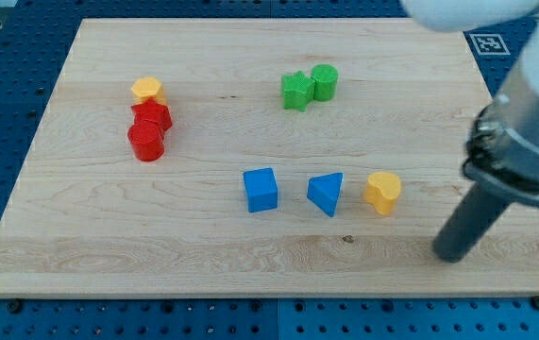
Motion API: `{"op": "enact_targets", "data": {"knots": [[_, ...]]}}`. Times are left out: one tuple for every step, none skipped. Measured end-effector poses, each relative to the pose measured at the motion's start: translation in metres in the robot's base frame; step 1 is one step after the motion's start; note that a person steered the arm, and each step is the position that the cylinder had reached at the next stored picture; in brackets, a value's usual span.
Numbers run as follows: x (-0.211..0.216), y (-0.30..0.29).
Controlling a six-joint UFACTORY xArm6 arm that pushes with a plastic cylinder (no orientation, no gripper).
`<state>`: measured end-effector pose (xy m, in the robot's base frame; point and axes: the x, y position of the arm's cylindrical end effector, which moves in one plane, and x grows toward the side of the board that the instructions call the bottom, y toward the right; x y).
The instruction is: Move the yellow heart to the left of the green star
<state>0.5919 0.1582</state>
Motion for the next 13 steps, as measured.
{"op": "enact_targets", "data": {"knots": [[0.0,-0.021],[-0.005,-0.021],[-0.021,-0.023],[-0.022,-0.025],[-0.022,-0.025],[-0.026,-0.028],[-0.029,-0.039],[-0.033,-0.055],[-0.038,-0.056],[-0.053,-0.056],[-0.065,-0.055],[-0.058,-0.039],[-0.052,-0.02]]}}
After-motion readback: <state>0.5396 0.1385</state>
